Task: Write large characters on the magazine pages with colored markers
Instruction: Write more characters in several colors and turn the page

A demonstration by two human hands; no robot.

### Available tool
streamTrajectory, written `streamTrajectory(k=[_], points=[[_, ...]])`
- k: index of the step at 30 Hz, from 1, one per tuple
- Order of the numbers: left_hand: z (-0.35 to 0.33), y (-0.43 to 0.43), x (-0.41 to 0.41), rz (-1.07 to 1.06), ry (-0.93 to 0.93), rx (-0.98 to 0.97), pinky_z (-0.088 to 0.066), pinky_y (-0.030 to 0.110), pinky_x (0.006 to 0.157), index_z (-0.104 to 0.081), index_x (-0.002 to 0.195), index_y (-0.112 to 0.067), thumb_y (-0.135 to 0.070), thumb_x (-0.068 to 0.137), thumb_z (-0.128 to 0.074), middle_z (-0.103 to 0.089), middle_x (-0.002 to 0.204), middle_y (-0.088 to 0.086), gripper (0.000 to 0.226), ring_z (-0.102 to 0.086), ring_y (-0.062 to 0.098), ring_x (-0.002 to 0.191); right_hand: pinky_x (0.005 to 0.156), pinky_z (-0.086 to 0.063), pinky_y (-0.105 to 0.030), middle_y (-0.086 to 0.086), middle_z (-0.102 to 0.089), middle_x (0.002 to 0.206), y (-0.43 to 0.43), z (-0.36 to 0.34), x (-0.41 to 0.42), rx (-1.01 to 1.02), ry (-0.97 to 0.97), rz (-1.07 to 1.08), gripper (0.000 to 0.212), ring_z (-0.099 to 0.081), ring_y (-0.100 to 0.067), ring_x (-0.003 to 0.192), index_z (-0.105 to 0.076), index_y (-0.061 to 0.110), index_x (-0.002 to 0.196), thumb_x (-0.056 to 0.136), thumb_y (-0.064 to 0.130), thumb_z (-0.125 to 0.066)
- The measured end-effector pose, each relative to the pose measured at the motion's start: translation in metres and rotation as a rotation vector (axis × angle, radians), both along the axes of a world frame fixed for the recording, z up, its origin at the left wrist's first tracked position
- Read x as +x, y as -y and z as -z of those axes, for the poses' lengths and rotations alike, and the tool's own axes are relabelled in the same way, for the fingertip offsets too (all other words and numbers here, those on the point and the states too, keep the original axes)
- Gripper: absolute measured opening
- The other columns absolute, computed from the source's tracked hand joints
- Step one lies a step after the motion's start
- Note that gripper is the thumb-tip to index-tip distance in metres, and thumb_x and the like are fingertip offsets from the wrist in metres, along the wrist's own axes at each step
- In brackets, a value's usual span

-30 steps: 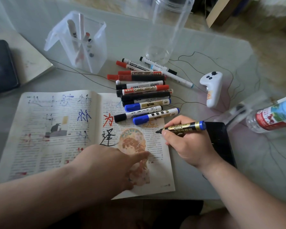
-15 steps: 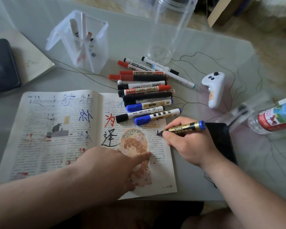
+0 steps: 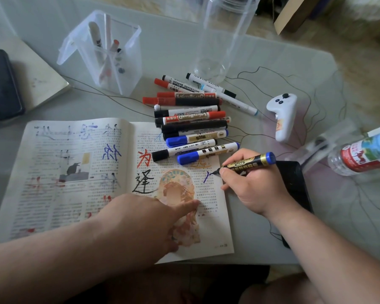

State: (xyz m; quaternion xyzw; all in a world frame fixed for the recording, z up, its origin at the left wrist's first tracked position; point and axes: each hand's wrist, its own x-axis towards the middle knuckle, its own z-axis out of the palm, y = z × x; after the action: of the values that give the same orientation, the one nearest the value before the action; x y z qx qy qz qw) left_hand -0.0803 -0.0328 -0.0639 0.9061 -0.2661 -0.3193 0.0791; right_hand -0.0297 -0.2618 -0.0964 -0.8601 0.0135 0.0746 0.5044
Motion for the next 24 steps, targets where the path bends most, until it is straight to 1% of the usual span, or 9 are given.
streamTrajectory(k=[1, 3, 5, 7, 10, 15, 17, 20, 24], points=[[-0.0027, 0.0012, 0.0015, 0.014, 0.024, 0.020, -0.051, 0.031, 0.079, 0.016, 0.143, -0.066, -0.066, 0.096, -0.042, -0.065, 0.122, -0.006, 0.075, -0.064, 0.019, 0.110, 0.059, -0.056, -0.031, -0.009, -0.070, 0.063, 0.0004, -0.0003, 0.0004, 0.006, -0.011, 0.010, 0.013, -0.072, -0.025, 0.060, -0.066, 0.012, 0.077, 0.083, 0.003, -0.073], [-0.0046, 0.0047, -0.0004, 0.016, 0.026, 0.024, -0.051, 0.032, 0.079, 0.017, 0.143, -0.066, -0.066, 0.096, -0.042, -0.066, 0.121, -0.005, 0.075, -0.064, 0.018, 0.110, 0.061, -0.056, -0.035, -0.010, -0.070, 0.063, 0.0003, -0.0002, 0.0005, 0.010, -0.026, 0.006, 0.012, -0.072, -0.027, 0.061, -0.067, 0.012, 0.076, 0.081, 0.005, -0.074], [-0.0060, 0.0027, -0.0004, -0.007, 0.010, 0.019, -0.050, 0.032, 0.078, 0.017, 0.144, -0.065, -0.066, 0.096, -0.042, -0.066, 0.120, -0.005, 0.076, -0.064, 0.018, 0.109, 0.063, -0.056, -0.039, -0.011, -0.071, 0.066, 0.0006, -0.0003, -0.0003, 0.015, -0.033, -0.026, 0.008, -0.069, -0.031, 0.066, -0.069, 0.013, 0.075, 0.076, 0.016, -0.076], [-0.0055, 0.0027, 0.0010, -0.006, 0.009, 0.014, -0.050, 0.031, 0.078, 0.016, 0.144, -0.065, -0.065, 0.096, -0.042, -0.066, 0.120, -0.005, 0.076, -0.064, 0.018, 0.108, 0.063, -0.055, -0.035, -0.008, -0.071, 0.070, 0.0004, -0.0023, -0.0018, 0.030, -0.035, -0.070, 0.012, -0.068, -0.026, 0.067, -0.071, 0.014, 0.077, 0.072, 0.024, -0.075], [-0.0036, 0.0039, 0.0013, 0.004, 0.002, 0.020, -0.050, 0.032, 0.080, 0.015, 0.145, -0.065, -0.065, 0.096, -0.042, -0.065, 0.123, -0.005, 0.075, -0.064, 0.018, 0.111, 0.061, -0.051, -0.024, -0.002, -0.069, 0.070, -0.0008, -0.0055, -0.0035, 0.011, -0.038, -0.126, 0.014, -0.061, -0.009, 0.062, -0.071, 0.015, 0.077, 0.071, 0.028, -0.075], [-0.0027, 0.0031, 0.0004, 0.012, 0.020, 0.033, -0.048, 0.031, 0.077, 0.016, 0.145, -0.065, -0.065, 0.096, -0.043, -0.066, 0.121, -0.005, 0.076, -0.064, 0.018, 0.109, 0.060, -0.050, -0.020, -0.001, -0.070, 0.071, -0.0005, -0.0062, -0.0019, 0.016, -0.025, -0.118, 0.012, -0.061, -0.006, 0.061, -0.071, 0.017, 0.076, 0.070, 0.027, -0.075], [-0.0014, 0.0034, 0.0005, 0.004, 0.018, 0.038, -0.048, 0.031, 0.078, 0.015, 0.145, -0.065, -0.065, 0.096, -0.043, -0.065, 0.122, -0.005, 0.076, -0.064, 0.018, 0.110, 0.061, -0.053, -0.027, -0.002, -0.070, 0.070, 0.0001, -0.0048, -0.0018, -0.013, -0.023, -0.112, 0.012, -0.063, -0.010, 0.062, -0.070, 0.018, 0.076, 0.070, 0.028, -0.074], [-0.0008, 0.0033, 0.0012, 0.005, 0.017, 0.043, -0.049, 0.032, 0.081, 0.016, 0.145, -0.065, -0.065, 0.096, -0.043, -0.065, 0.123, -0.006, 0.076, -0.063, 0.018, 0.111, 0.065, -0.059, -0.043, -0.008, -0.070, 0.066, 0.0025, -0.0001, 0.0010, -0.051, -0.008, -0.067, 0.010, -0.070, -0.027, 0.066, -0.067, 0.018, 0.074, 0.069, 0.026, -0.071], [-0.0004, 0.0028, 0.0012, 0.003, 0.009, 0.042, -0.050, 0.032, 0.083, 0.016, 0.144, -0.066, -0.067, 0.096, -0.042, -0.065, 0.123, -0.006, 0.076, -0.063, 0.019, 0.113, 0.070, -0.059, -0.049, -0.006, -0.071, 0.063, 0.0048, 0.0020, 0.0041, -0.050, -0.016, -0.040, 0.010, -0.072, -0.032, 0.068, -0.065, 0.021, 0.077, 0.068, 0.023, -0.067]])
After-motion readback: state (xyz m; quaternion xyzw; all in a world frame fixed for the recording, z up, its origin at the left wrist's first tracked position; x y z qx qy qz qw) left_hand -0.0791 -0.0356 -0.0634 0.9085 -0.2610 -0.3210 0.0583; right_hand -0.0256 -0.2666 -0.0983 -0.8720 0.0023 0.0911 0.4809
